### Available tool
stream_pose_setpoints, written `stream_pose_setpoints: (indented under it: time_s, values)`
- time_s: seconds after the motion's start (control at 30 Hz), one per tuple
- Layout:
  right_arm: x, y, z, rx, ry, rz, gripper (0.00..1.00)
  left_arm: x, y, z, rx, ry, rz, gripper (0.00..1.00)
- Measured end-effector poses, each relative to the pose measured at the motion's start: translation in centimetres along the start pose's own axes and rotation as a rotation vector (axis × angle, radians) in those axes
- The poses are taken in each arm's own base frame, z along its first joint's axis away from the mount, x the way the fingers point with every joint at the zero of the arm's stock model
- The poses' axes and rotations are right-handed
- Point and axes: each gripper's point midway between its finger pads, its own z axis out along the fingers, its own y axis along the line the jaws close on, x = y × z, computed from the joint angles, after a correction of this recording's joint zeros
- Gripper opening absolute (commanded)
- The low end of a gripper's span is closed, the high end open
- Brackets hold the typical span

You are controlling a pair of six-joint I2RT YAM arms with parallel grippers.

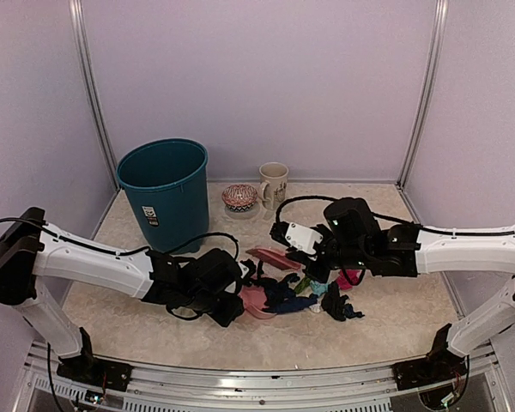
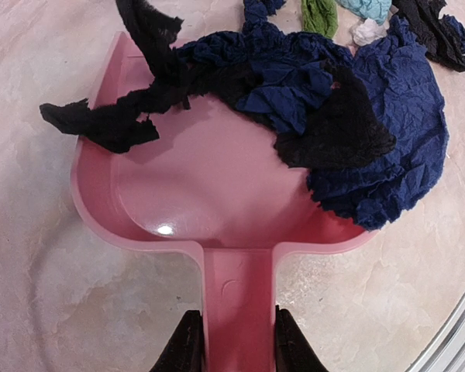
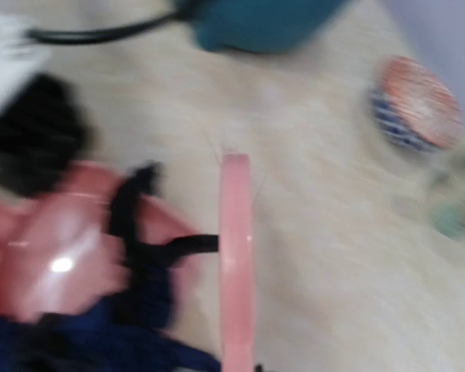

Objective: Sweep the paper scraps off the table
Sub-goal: Sweep the paper scraps into the dustpan.

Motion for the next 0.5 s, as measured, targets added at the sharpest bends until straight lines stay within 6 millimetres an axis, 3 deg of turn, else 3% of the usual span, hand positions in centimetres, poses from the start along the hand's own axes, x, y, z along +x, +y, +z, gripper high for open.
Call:
stream_pose_setpoints:
  time_s: [0.27,0.5]
  values:
    - [2.0,-5.9,-3.5,0.332,0.120,0.055,0.00,0.3,-0.4,0.1,0.003,-0.006,0.011,0.00]
    - [5.1,-8.3,-6.1,0.492,0.238,0.148,0.00,0.6,-1.2,-0.1,0.008,-0.005,0.032,0.00]
